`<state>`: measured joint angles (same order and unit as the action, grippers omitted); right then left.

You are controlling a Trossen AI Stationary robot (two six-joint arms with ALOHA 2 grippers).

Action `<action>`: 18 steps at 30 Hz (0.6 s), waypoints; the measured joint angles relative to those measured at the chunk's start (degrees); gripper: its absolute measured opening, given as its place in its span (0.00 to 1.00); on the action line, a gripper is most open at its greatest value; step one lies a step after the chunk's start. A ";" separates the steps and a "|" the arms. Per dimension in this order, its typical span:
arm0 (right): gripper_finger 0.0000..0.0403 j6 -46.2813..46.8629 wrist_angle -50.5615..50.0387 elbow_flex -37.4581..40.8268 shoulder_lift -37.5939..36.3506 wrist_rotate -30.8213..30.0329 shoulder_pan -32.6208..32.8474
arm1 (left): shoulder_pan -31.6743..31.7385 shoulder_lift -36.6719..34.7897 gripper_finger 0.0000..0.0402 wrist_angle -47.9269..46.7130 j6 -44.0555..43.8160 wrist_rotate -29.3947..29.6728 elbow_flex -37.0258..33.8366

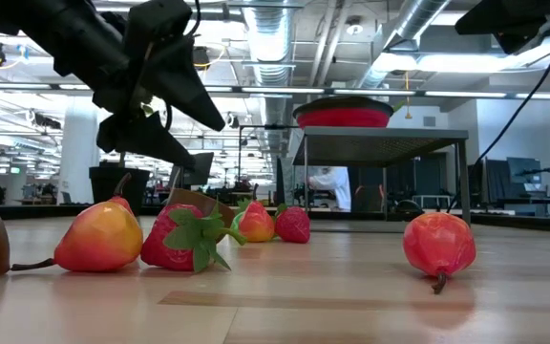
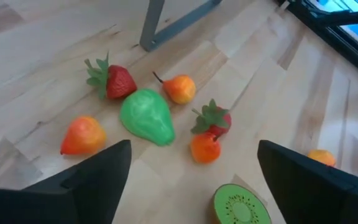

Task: Pick & Place Fruit
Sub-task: Put the half kiwi into the red colander on the shelf

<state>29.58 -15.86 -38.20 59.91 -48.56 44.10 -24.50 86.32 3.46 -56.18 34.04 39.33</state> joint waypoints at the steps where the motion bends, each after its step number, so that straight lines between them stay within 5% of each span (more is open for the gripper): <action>1: 0.00 0.00 0.00 0.00 0.01 0.00 0.00 | -0.09 0.00 0.86 0.01 -1.04 0.00 0.00; 7: 0.00 0.42 0.01 0.00 0.00 0.00 0.00 | -0.17 0.00 0.86 0.23 -10.20 -5.19 0.02; 18: 0.00 0.48 0.02 0.00 0.01 0.02 -2.01 | -0.21 0.00 0.86 0.46 -10.30 -8.98 0.02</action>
<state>30.06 -15.84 -38.20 59.92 -48.54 42.09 -24.71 86.32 3.92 -66.48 25.06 39.35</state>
